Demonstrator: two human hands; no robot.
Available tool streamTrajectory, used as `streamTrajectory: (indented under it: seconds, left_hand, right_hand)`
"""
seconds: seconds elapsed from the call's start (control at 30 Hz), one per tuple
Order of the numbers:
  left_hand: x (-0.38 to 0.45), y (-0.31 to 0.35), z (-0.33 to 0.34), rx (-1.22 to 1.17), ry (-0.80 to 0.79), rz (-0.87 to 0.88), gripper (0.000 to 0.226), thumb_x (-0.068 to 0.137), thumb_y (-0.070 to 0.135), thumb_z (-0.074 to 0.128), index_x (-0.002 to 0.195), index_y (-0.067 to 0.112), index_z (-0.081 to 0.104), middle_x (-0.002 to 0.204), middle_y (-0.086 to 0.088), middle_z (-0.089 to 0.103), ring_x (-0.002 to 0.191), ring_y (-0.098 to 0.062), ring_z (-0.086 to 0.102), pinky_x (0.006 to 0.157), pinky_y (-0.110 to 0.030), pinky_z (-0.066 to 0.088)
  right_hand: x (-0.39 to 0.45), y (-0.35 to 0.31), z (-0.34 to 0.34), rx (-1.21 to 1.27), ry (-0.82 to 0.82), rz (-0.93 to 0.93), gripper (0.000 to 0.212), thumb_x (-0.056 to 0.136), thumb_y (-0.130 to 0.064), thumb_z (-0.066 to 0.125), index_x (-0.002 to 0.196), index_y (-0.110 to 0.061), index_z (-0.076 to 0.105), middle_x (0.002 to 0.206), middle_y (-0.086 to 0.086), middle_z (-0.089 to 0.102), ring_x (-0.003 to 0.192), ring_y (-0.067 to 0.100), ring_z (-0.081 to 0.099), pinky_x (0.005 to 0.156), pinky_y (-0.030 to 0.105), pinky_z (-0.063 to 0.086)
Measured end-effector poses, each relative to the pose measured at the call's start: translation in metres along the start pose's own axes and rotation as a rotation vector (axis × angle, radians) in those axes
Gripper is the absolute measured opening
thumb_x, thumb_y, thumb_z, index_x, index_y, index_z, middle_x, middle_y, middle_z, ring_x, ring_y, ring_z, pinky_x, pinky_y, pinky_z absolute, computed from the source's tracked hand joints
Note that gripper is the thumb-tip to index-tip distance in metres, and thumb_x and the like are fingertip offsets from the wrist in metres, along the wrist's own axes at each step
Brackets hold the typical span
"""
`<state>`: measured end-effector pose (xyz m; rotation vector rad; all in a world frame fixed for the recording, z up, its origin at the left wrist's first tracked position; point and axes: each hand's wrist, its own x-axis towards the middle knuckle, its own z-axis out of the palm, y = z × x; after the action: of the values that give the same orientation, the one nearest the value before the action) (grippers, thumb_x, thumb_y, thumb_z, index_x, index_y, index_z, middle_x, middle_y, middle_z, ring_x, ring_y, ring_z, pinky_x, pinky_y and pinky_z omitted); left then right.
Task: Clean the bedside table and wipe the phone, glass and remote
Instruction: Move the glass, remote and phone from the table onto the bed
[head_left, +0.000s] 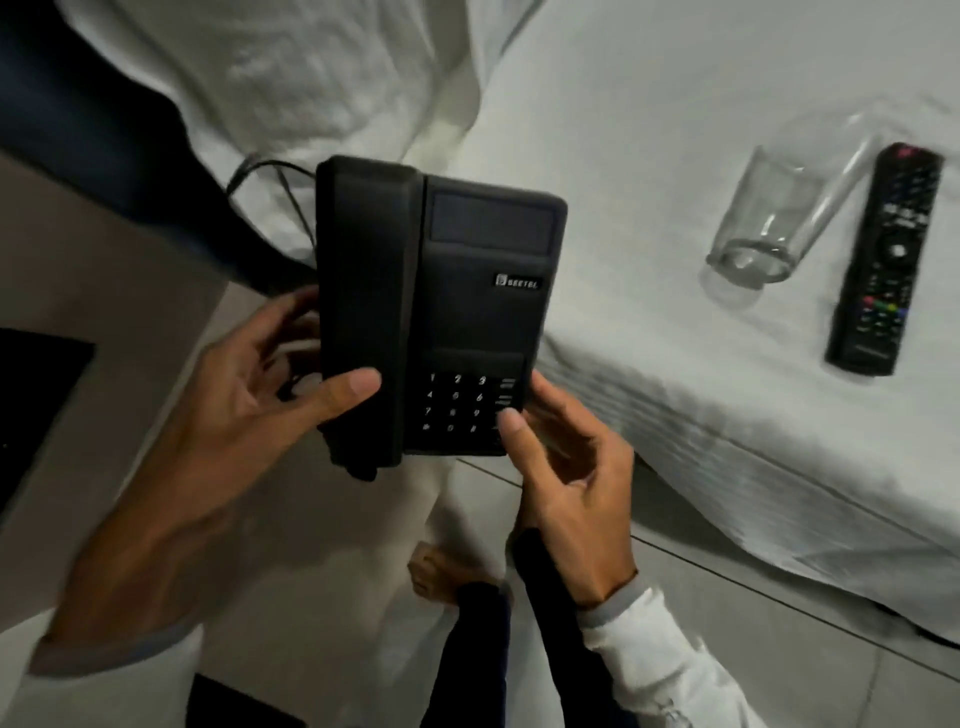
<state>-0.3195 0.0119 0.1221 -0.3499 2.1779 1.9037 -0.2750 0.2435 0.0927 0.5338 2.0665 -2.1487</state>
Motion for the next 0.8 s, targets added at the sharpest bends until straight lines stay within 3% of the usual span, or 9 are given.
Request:
streamTrajectory:
  seconds: [0.17, 0.3, 0.47, 0.57, 0.63, 0.7, 0.77, 0.8]
  left_hand:
    - [0.073, 0.049, 0.071, 0.006, -0.151, 0.123, 0.046, 0.086, 0.033, 0.078, 0.13, 0.026, 0.066, 0.118, 0.01, 0.077, 0.105, -0.006, 0.074, 0.088, -0.016, 0.057]
    - [0.142, 0.07, 0.126, 0.063, -0.182, 0.153, 0.038, 0.095, 0.016, 0.069, 0.133, 0.009, 0.064, 0.123, -0.008, 0.074, 0.105, -0.009, 0.072, 0.091, -0.022, 0.058]
    - [0.206, 0.067, 0.163, 0.186, -0.19, 0.12, 0.027, 0.103, 0.012, 0.057, 0.127, 0.007, 0.066, 0.116, -0.006, 0.074, 0.104, -0.01, 0.068, 0.105, -0.036, 0.055]
    - [0.214, 0.064, 0.164, 0.175, -0.154, 0.082, 0.031, 0.103, 0.016, 0.056, 0.131, 0.006, 0.065, 0.116, -0.001, 0.074, 0.107, -0.007, 0.07, 0.101, -0.028, 0.056]
    - [0.207, 0.067, 0.168, 0.217, -0.138, 0.067, 0.032, 0.105, 0.016, 0.052, 0.133, 0.006, 0.064, 0.123, -0.007, 0.072, 0.114, -0.013, 0.069, 0.105, -0.031, 0.054]
    - [0.195, 0.071, 0.174, 0.387, -0.093, 0.097, 0.032, 0.107, 0.018, 0.048, 0.133, 0.008, 0.063, 0.125, -0.011, 0.071, 0.119, -0.023, 0.067, 0.106, -0.039, 0.052]
    - [0.177, 0.078, 0.184, 0.691, 0.04, 0.201, 0.037, 0.106, 0.021, 0.048, 0.138, 0.006, 0.058, 0.129, -0.017, 0.067, 0.123, -0.033, 0.061, 0.108, -0.045, 0.047]
    - [0.166, 0.082, 0.193, 0.786, 0.127, 0.292, 0.041, 0.105, 0.021, 0.049, 0.141, 0.004, 0.055, 0.133, -0.02, 0.064, 0.126, -0.034, 0.058, 0.111, -0.044, 0.044]
  right_hand:
    - [0.045, -0.045, -0.024, 0.038, 0.214, -0.063, 0.042, 0.094, -0.025, 0.07, 0.135, -0.018, 0.064, 0.122, -0.008, 0.075, 0.114, 0.007, 0.07, 0.095, 0.023, 0.057]
    - [0.102, -0.063, -0.037, -0.048, 0.312, -0.045, 0.033, 0.096, -0.02, 0.068, 0.129, -0.017, 0.067, 0.113, -0.007, 0.076, 0.106, 0.006, 0.071, 0.097, 0.034, 0.058]
    - [0.16, -0.071, -0.044, -0.212, 0.261, 0.003, 0.043, 0.098, -0.018, 0.062, 0.138, -0.005, 0.053, 0.125, 0.007, 0.071, 0.116, 0.019, 0.066, 0.103, 0.039, 0.051]
    - [0.177, -0.074, -0.044, -0.313, 0.192, 0.032, 0.057, 0.1, -0.022, 0.056, 0.15, -0.003, 0.035, 0.135, 0.015, 0.063, 0.123, 0.028, 0.06, 0.105, 0.042, 0.048]
    - [0.177, -0.074, -0.049, -0.376, 0.12, 0.065, 0.064, 0.103, -0.024, 0.052, 0.156, -0.003, 0.024, 0.138, 0.019, 0.059, 0.127, 0.03, 0.057, 0.11, 0.046, 0.044]
    - [0.167, -0.079, -0.058, -0.4, 0.102, 0.018, 0.054, 0.104, -0.02, 0.05, 0.152, -0.002, 0.034, 0.121, 0.012, 0.065, 0.111, 0.02, 0.061, 0.106, 0.043, 0.048]
    - [0.152, -0.085, -0.074, -0.387, 0.235, -0.12, 0.043, 0.102, -0.012, 0.053, 0.143, -0.002, 0.05, 0.127, 0.012, 0.069, 0.113, 0.009, 0.062, 0.105, 0.035, 0.052]
    - [0.146, -0.087, -0.088, -0.394, 0.349, -0.206, 0.041, 0.099, -0.011, 0.056, 0.139, -0.002, 0.055, 0.132, 0.012, 0.068, 0.119, 0.013, 0.063, 0.104, 0.037, 0.053]
